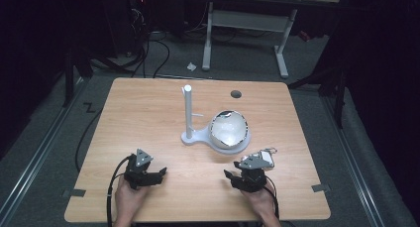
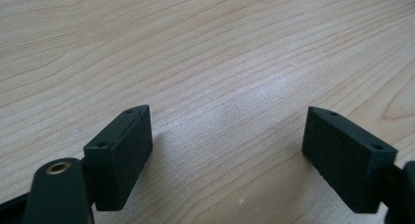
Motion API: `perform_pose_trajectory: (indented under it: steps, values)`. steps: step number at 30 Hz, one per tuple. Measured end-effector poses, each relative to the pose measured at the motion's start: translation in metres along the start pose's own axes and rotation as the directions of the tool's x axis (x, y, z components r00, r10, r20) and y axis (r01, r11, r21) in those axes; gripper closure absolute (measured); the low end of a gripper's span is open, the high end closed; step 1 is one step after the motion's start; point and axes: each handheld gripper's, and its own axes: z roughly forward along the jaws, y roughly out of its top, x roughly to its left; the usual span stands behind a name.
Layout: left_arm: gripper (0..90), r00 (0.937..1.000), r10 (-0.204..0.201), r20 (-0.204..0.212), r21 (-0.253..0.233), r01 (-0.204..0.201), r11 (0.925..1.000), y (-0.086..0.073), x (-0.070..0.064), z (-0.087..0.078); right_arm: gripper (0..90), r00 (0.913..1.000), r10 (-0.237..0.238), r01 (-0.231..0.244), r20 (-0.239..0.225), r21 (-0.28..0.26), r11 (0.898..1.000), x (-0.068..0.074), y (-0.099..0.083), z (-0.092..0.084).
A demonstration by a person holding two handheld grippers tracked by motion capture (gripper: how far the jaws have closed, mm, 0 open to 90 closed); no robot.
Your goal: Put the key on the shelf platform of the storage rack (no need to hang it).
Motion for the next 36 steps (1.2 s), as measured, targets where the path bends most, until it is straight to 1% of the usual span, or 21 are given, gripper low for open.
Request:
perform_pose_trajectory:
  steps: [15, 24, 26, 35, 36]
  values:
    - [19.3, 1.0000, 0.000, 0.000, 0.000, 0.000, 1.0000, 0.000, 0.000, 0.000, 49.6, 0.9997, 0.024, -0.025, -0.010, -0.036, 0.999, -0.008, 0.001, -0.018]
    - [19.3, 1.0000, -0.001, 0.000, 0.000, 0.001, 1.0000, 0.000, 0.000, 0.000, 50.1, 0.9992, 0.039, -0.039, 0.009, -0.051, 0.998, -0.015, -0.001, -0.028]
    - [19.4, 1.0000, -0.001, 0.000, 0.000, 0.001, 1.0000, 0.000, 0.000, 0.000, 50.9, 0.9987, 0.043, -0.042, 0.026, -0.066, 0.997, -0.017, -0.001, -0.032]
    - [19.3, 1.0000, -0.001, 0.000, 0.000, 0.001, 1.0000, 0.000, 0.000, 0.000, 51.6, 0.9976, 0.046, -0.042, 0.051, -0.081, 0.996, -0.023, 0.000, -0.041]
    - [19.3, 1.0000, -0.001, 0.000, 0.000, 0.001, 1.0000, 0.000, 0.000, 0.000, 51.7, 0.9971, 0.054, -0.049, 0.053, -0.081, 0.995, -0.024, 0.000, -0.043]
